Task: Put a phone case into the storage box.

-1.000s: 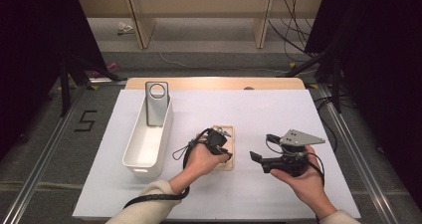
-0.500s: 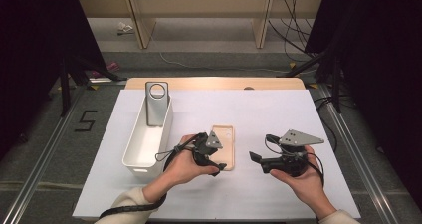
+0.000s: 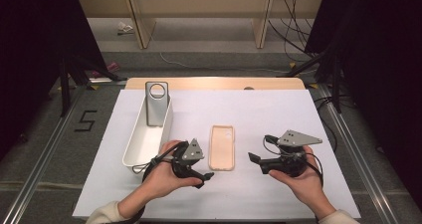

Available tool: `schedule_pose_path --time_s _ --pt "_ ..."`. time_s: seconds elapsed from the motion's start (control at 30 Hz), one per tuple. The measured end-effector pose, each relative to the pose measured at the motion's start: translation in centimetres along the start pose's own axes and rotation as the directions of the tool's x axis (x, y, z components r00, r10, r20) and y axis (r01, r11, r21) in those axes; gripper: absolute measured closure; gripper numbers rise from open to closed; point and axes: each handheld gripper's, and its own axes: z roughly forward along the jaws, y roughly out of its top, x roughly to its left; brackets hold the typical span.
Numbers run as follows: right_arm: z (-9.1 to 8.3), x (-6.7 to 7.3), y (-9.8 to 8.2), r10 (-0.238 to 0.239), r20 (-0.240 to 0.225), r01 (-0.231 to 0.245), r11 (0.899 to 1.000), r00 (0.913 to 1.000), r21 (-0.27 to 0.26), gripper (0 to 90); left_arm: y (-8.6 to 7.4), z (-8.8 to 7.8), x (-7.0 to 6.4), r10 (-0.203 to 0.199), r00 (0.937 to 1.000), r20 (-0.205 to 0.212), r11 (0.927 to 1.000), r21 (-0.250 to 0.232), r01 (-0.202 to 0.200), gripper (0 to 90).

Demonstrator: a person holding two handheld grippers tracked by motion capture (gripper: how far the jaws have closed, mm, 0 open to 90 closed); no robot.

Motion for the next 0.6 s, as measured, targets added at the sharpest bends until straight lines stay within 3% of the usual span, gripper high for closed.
schedule_pose_path --time_s 0.07,0.17,0.3,0.43,0.6 --pt "0.0 0.0 0.0 -0.001 0.0 0.001 1.0 1.0 0.001 16.1 0.0 0.0 0.0 0.024 0.9995 -0.019 0.9995 0.02 -0.024 16.8" --pt "0.0 0.0 0.0 -0.003 0.001 0.003 1.0 1.0 0.001 16.1 0.5 0.2 -0.2 0.106 0.9934 -0.043 0.993 0.057 -0.104 20.0" --pt "0.0 -0.1 0.0 -0.002 0.003 0.002 1.0 1.0 0.002 16.1 1.3 1.0 -0.9 0.197 0.9798 -0.034 0.975 0.112 -0.192 26.1" --pt "0.0 -0.1 0.0 0.0 0.006 0.0 1.0 1.0 0.001 16.1 2.1 1.9 -1.3 0.239 0.971 -0.004 0.9603 0.149 -0.236 28.5" --pt "0.0 -0.2 0.0 -0.002 0.007 0.002 1.0 1.0 0.005 16.1 3.3 3.0 -1.7 0.315 0.9486 0.027 0.9279 0.201 -0.314 31.6"
